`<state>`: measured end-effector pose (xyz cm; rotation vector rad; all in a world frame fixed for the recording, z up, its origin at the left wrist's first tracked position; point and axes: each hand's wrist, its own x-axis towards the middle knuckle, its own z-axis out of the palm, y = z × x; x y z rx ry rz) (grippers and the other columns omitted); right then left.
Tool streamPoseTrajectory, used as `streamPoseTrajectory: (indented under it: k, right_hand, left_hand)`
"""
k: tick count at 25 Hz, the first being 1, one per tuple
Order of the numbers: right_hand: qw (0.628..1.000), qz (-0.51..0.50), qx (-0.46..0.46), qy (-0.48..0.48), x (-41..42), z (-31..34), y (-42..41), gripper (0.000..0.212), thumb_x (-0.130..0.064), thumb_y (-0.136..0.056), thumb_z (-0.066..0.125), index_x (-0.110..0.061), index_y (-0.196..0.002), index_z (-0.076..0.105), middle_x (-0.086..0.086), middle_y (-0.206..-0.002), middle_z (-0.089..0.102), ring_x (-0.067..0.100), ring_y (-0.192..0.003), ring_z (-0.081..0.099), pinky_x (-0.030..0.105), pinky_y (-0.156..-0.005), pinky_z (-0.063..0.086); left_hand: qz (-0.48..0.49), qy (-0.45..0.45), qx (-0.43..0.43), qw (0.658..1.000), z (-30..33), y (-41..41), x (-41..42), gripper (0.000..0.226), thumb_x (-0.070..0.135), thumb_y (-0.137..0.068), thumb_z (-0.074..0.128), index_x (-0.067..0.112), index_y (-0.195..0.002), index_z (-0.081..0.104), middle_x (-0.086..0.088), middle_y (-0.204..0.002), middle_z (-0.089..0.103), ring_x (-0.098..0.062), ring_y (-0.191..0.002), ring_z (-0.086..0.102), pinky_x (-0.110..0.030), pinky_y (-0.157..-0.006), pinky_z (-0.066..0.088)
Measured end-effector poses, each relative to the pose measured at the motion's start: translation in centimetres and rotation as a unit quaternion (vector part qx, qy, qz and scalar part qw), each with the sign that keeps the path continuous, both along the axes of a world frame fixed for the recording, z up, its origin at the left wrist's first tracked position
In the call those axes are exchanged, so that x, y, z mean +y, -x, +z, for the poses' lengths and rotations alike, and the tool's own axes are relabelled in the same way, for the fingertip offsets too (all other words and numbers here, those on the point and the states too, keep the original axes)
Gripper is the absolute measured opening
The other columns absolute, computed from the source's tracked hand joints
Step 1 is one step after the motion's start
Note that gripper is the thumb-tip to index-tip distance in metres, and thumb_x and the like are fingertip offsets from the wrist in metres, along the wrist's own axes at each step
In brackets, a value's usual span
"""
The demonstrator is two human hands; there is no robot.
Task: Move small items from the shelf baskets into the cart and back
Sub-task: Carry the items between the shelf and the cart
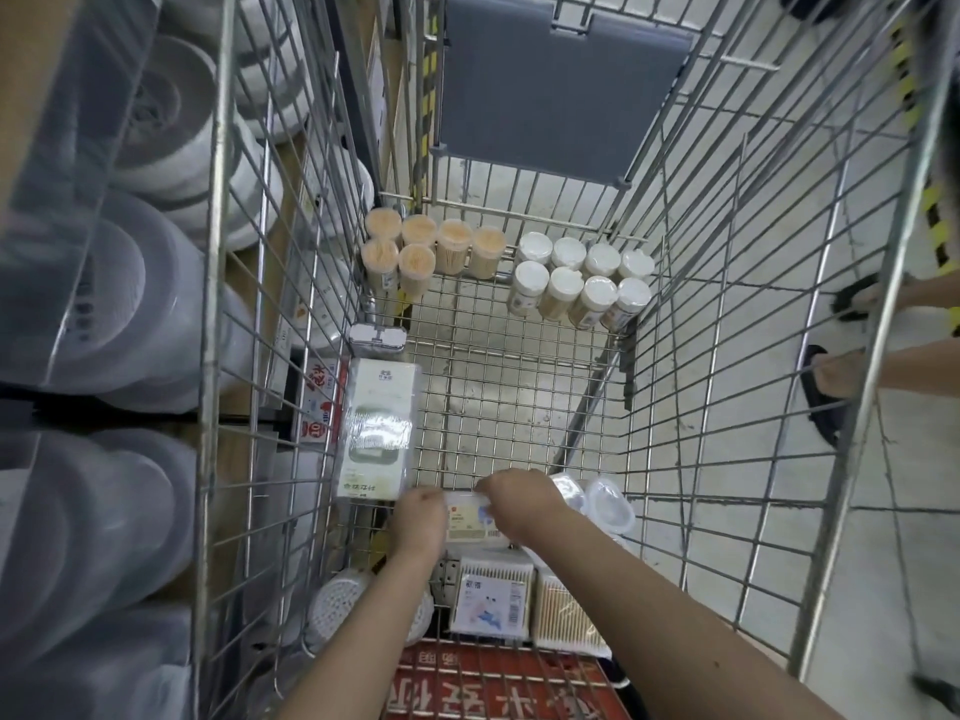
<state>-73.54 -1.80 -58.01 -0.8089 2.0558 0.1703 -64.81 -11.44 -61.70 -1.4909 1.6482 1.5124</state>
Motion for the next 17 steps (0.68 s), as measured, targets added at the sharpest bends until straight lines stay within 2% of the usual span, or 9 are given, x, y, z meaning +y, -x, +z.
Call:
streamPoseTrajectory:
  k: [1,3,6,8,12,15,17]
  right_hand:
    - [1.000,0.014,0.007,-0.007,0.0,-0.1,-0.1,0.027,-0.014,-0.095,0.050,-0.013,-0.121,0.056,0.010,-0.120,0.062,0.028,-0.112,0.057,0.035,-0.092,0.039]
    - [0.999,0.037,0.014,-0.020,0.1,-0.1,-0.1,0.026,-0.013,-0.095,0.049,-0.013,-0.120,0.054,0.009,-0.120,0.062,0.028,-0.112,0.057,0.035,-0.094,0.037]
    - [0.997,0.061,0.014,-0.043,0.0,0.1,0.0,0.032,-0.008,-0.091,0.049,-0.013,-0.123,0.052,0.009,-0.122,0.061,0.027,-0.115,0.055,0.038,-0.100,0.033]
    - [0.996,0.070,0.010,-0.058,-0.2,0.1,0.0,0.033,-0.008,-0.090,0.049,-0.012,-0.123,0.052,0.010,-0.122,0.060,0.027,-0.117,0.054,0.040,-0.103,0.030]
    - [0.996,0.070,0.029,-0.051,-0.1,0.4,-0.2,0.029,-0.013,-0.092,0.049,-0.010,-0.120,0.054,0.011,-0.122,0.060,0.027,-0.118,0.052,0.041,-0.107,0.027]
    - [0.997,0.052,0.059,-0.011,0.2,1.8,-0.3,0.030,-0.011,-0.091,0.046,-0.008,-0.120,0.053,0.012,-0.121,0.059,0.029,-0.116,0.051,0.040,-0.106,0.027]
    - [0.996,0.023,0.079,0.028,0.5,3.7,-0.2,0.032,-0.009,-0.091,0.044,-0.008,-0.122,0.052,0.011,-0.121,0.058,0.028,-0.115,0.050,0.039,-0.106,0.027]
  left_hand:
    - [-0.002,-0.002,0.007,1.000,0.1,-0.1,0.0,0.022,0.010,-0.094,0.043,0.011,-0.084,0.062,-0.014,-0.084,0.067,-0.034,-0.080,0.067,-0.045,-0.073,0.055]
    - [-0.014,-0.012,0.020,1.000,0.4,-0.1,0.0,0.020,0.005,-0.094,0.045,0.016,-0.096,0.062,-0.009,-0.090,0.066,-0.026,-0.078,0.066,-0.042,-0.075,0.055]
    - [-0.062,-0.028,0.037,0.997,0.3,-0.5,-0.1,0.030,-0.002,-0.092,0.050,0.007,-0.117,0.062,-0.007,-0.112,0.066,-0.019,-0.092,0.065,-0.032,-0.077,0.057]
    - [-0.076,-0.036,0.042,0.996,0.2,-0.8,0.0,0.036,-0.005,-0.089,0.054,0.006,-0.123,0.058,-0.007,-0.119,0.064,-0.021,-0.103,0.062,-0.037,-0.085,0.055]
    - [-0.063,-0.035,0.023,0.997,0.5,-1.1,-0.1,0.046,-0.007,-0.088,0.054,0.003,-0.132,0.049,-0.013,-0.129,0.058,-0.025,-0.113,0.057,-0.044,-0.096,0.049]
    - [-0.094,-0.017,0.015,0.995,2.1,-1.1,-0.7,0.045,-0.003,-0.090,0.052,0.003,-0.135,0.046,-0.013,-0.134,0.054,-0.025,-0.119,0.053,-0.033,-0.097,0.045]
    - [-0.137,0.005,0.029,0.990,4.2,-1.2,-1.1,0.040,0.003,-0.094,0.050,0.004,-0.134,0.048,-0.010,-0.132,0.055,-0.017,-0.106,0.057,-0.018,-0.081,0.046]
